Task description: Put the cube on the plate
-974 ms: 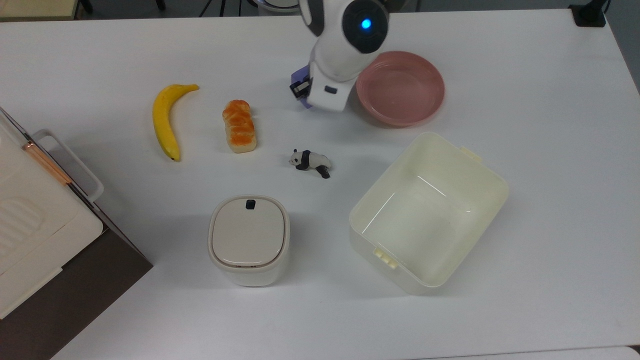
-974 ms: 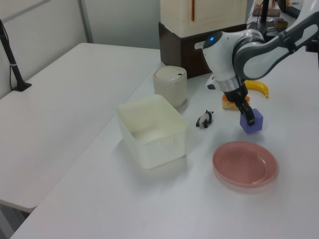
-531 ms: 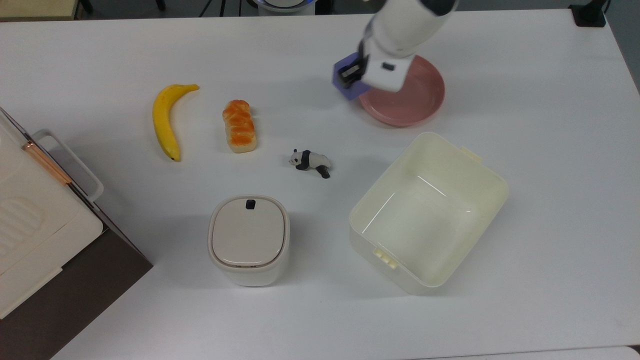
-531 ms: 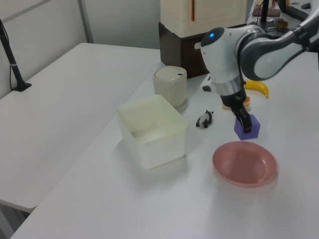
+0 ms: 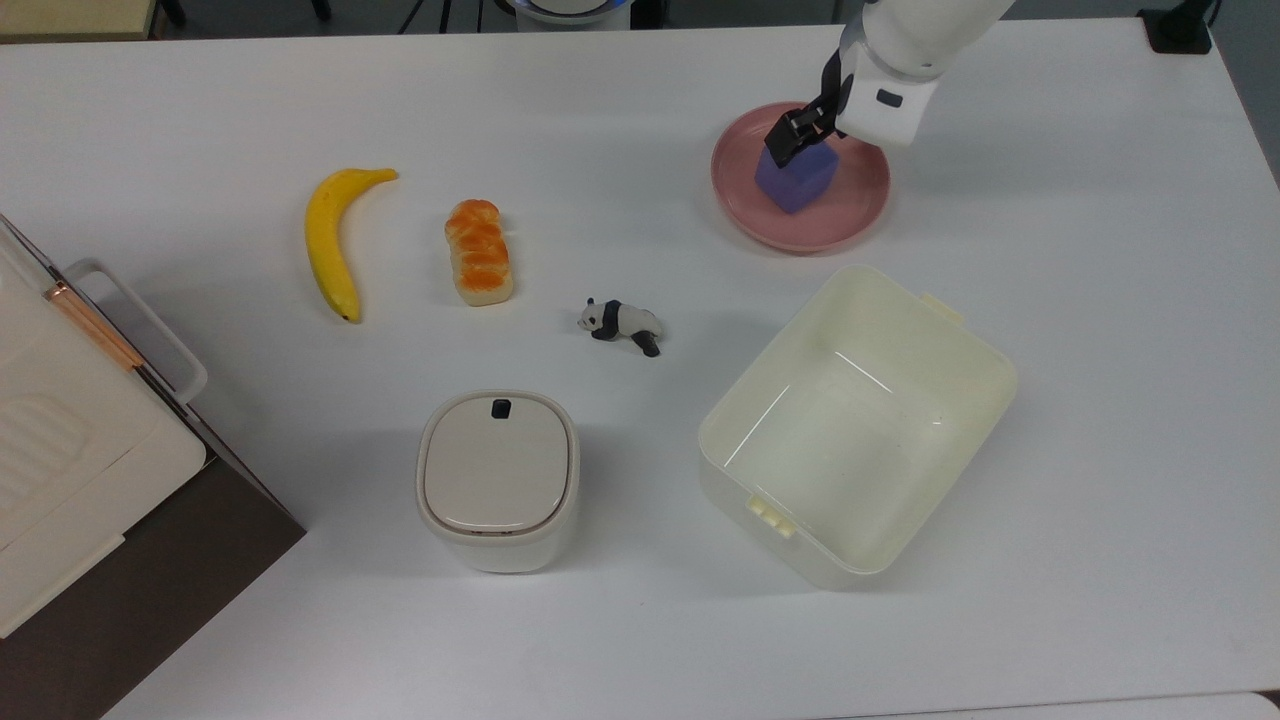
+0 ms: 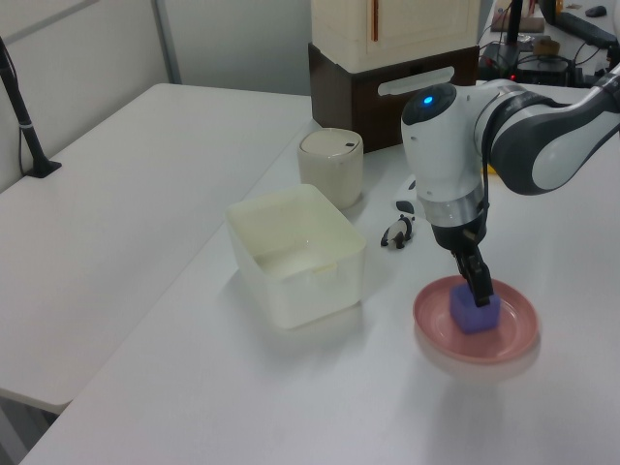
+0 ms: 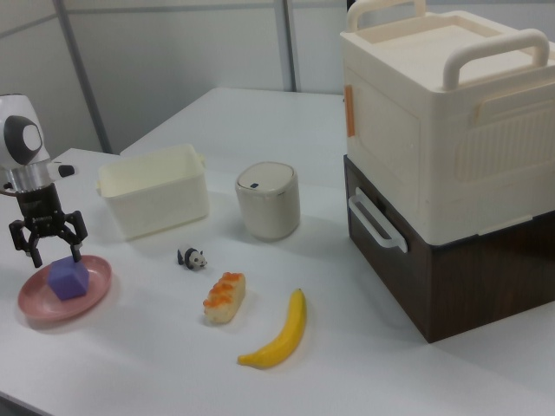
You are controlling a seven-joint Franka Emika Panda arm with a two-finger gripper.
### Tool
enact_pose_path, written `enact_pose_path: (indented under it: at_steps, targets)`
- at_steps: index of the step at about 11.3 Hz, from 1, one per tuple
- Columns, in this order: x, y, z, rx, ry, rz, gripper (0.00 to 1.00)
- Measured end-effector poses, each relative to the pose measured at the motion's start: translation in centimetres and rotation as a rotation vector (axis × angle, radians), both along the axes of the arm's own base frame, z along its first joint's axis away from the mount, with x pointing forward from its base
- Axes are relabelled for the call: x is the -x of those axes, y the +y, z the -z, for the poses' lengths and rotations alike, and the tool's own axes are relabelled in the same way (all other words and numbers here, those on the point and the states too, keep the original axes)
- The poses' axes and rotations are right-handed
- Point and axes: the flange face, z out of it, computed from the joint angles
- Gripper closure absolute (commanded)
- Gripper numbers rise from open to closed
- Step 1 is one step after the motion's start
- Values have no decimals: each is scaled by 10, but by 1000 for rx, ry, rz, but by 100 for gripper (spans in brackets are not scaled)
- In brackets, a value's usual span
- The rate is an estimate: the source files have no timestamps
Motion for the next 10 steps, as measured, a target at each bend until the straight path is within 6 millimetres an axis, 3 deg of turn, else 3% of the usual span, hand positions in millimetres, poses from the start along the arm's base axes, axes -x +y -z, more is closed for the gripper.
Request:
enact_pose_path:
  at_steps: [3,5,8,10]
  targets:
    - [-4,-3,-2,1,-7,23,0]
    - [-28,-26,-19,-5,-44,87,0]
    - [-80,-114,-80,20,-84,269,0]
    - [-96,-174,-125,29,-155,383,0]
